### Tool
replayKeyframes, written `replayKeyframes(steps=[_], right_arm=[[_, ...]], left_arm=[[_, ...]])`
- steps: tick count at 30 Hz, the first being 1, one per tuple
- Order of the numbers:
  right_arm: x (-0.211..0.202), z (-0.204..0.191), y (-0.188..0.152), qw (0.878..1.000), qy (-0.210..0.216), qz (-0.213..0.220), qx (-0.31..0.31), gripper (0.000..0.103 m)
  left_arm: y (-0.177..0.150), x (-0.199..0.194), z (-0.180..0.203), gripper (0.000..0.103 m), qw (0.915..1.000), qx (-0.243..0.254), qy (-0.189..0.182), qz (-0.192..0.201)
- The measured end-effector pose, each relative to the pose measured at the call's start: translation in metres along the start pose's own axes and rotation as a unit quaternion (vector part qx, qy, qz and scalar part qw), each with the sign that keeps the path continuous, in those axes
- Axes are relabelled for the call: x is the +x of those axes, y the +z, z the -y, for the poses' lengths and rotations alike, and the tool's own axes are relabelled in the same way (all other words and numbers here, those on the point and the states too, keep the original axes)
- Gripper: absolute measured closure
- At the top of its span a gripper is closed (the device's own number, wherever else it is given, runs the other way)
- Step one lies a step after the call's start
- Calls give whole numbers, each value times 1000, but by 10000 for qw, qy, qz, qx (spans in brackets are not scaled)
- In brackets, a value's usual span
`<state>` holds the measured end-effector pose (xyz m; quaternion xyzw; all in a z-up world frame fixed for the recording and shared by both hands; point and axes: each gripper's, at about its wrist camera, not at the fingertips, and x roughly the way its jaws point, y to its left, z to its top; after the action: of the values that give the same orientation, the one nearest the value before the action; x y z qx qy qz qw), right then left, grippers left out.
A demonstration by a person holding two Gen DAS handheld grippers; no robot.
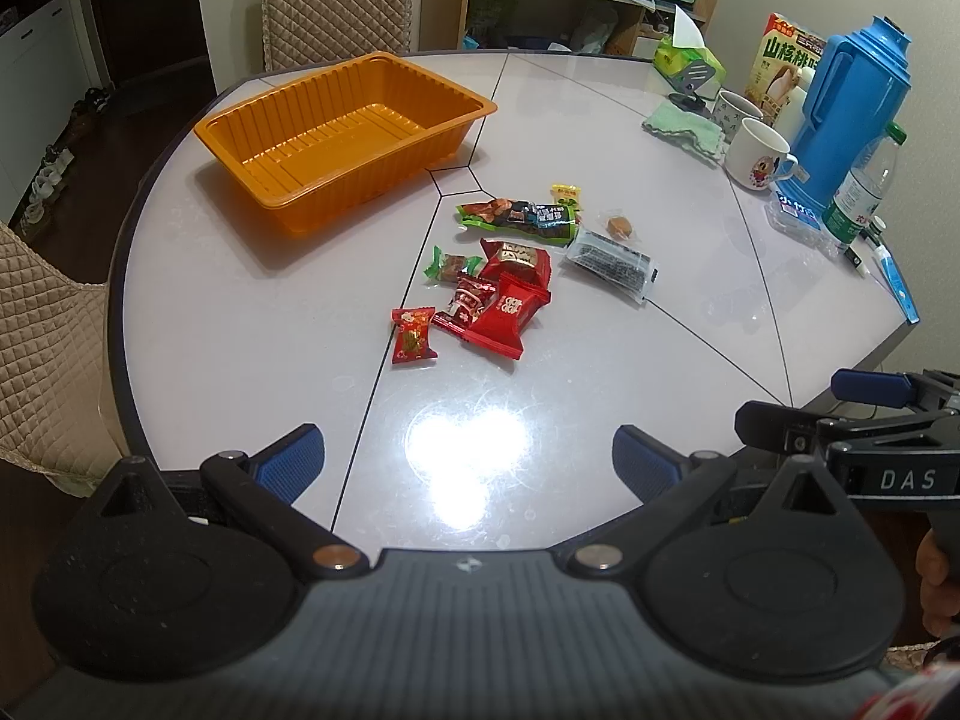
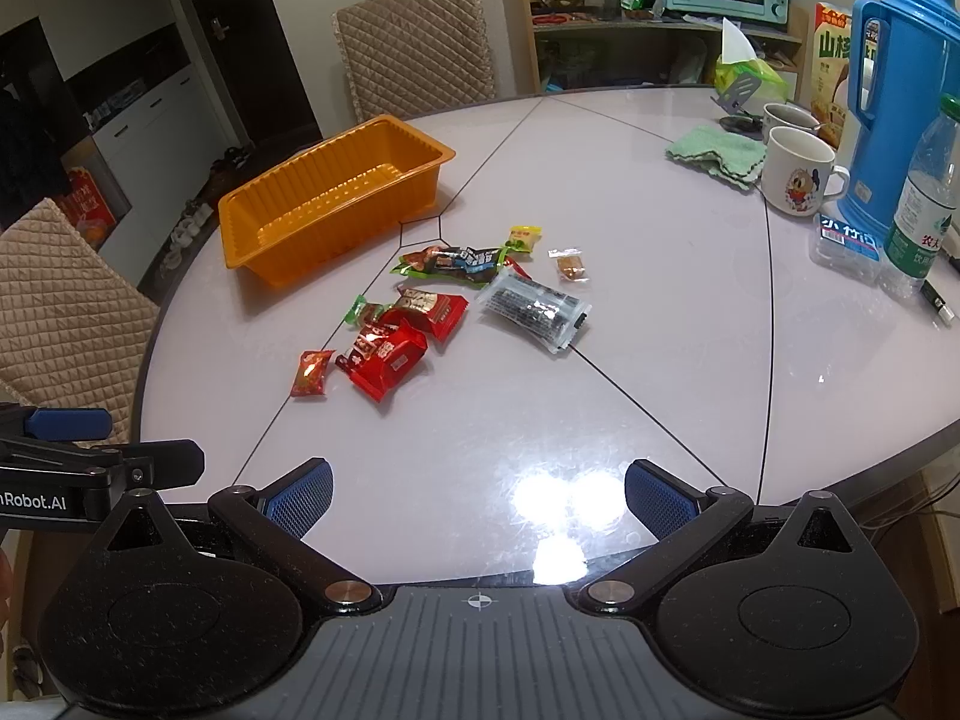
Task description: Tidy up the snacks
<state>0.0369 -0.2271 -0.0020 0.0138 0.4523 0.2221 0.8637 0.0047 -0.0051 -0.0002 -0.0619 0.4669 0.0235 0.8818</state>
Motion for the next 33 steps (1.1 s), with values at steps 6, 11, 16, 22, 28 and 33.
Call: replayKeyframes(steps=[6, 11, 16, 22, 28, 33], right_arm=[[2, 0, 0, 10000, 0, 2, 6, 0], [3, 0, 1, 10000, 4, -10, 11, 0], [8, -1, 3, 10000, 16, -40, 29, 0], [17, 0, 4, 10000, 60, 16, 77, 0], [28, 9, 5, 9997, 168, 119, 161, 0], [38, 10, 7, 9994, 211, 235, 155, 0]], left_arm=[[0, 0, 0, 1, 10000, 0, 1, -1], [1, 1, 0, 1, 10000, -1, 0, -11], [4, 6, -2, 1, 10000, -15, -10, -34], [8, 19, -13, 2, 10000, 17, 10, -74], [10, 34, -22, 5, 9997, 171, 102, 112], [12, 52, -25, 13, 9994, 266, 140, 141]])
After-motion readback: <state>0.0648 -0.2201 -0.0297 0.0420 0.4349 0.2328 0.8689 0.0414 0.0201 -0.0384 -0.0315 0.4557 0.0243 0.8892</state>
